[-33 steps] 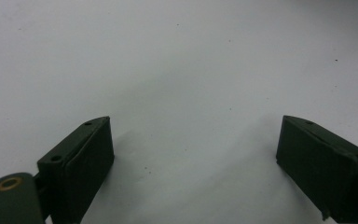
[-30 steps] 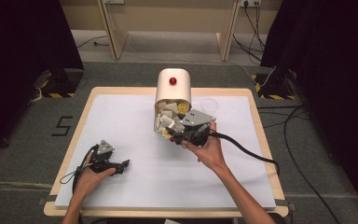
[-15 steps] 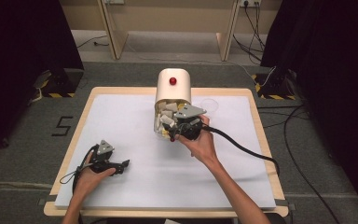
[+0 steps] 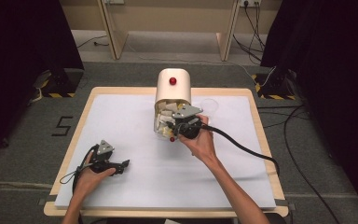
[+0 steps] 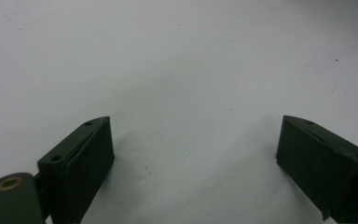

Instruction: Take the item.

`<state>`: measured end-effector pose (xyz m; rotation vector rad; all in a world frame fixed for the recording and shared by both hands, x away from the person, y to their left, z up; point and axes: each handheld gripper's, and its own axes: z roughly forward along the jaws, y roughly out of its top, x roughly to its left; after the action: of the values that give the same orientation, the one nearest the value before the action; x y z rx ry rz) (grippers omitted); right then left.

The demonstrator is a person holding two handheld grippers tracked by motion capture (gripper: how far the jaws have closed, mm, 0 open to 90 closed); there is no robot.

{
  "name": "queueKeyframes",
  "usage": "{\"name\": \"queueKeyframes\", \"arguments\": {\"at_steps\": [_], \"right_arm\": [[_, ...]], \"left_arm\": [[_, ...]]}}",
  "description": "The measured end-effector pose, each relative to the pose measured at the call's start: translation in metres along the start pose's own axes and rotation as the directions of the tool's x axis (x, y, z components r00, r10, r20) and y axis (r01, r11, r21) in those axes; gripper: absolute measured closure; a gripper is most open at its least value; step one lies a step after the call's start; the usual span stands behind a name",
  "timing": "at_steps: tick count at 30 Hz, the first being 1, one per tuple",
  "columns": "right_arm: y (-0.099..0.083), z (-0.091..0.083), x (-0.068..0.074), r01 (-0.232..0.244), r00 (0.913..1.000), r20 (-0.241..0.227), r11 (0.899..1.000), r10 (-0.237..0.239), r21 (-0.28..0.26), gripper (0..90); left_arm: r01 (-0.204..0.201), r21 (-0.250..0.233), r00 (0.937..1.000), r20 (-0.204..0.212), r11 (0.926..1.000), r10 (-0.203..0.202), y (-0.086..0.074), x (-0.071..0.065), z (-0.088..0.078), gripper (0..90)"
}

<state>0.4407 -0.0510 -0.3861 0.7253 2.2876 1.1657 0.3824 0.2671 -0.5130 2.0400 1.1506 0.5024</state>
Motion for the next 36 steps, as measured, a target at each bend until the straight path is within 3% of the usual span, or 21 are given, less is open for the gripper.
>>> {"name": "queueKeyframes", "arguments": {"at_steps": [4, 8, 24, 36], "right_arm": [[0.001, -0.004, 0.000, 0.012, 0.9997, -0.021, 0.999, -0.013, -0.029, 81.8], [0.002, -0.007, 0.000, 0.020, 0.9994, -0.028, 0.999, -0.021, -0.042, 83.5], [0.013, -0.034, -0.009, 0.000, 0.9994, -0.034, 0.988, -0.006, -0.155, 84.3], [0.018, -0.056, -0.018, -0.011, 0.9996, -0.027, 0.980, 0.006, -0.201, 84.2]], "left_arm": [[0.000, -0.001, 1.0000, -0.001, 1.0000, 0.000, 0.000, 0.000, 0.000, 9.8], [-0.001, 0.001, 1.0000, -0.001, 1.0000, 0.001, 0.000, 0.000, 0.000, 9.8], [-0.001, -0.001, 1.0000, -0.001, 1.0000, 0.001, 0.000, 0.000, 0.000, 9.8], [-0.001, -0.001, 1.0000, -0.001, 1.0000, 0.001, 0.000, 0.000, 0.000, 9.8]]}}
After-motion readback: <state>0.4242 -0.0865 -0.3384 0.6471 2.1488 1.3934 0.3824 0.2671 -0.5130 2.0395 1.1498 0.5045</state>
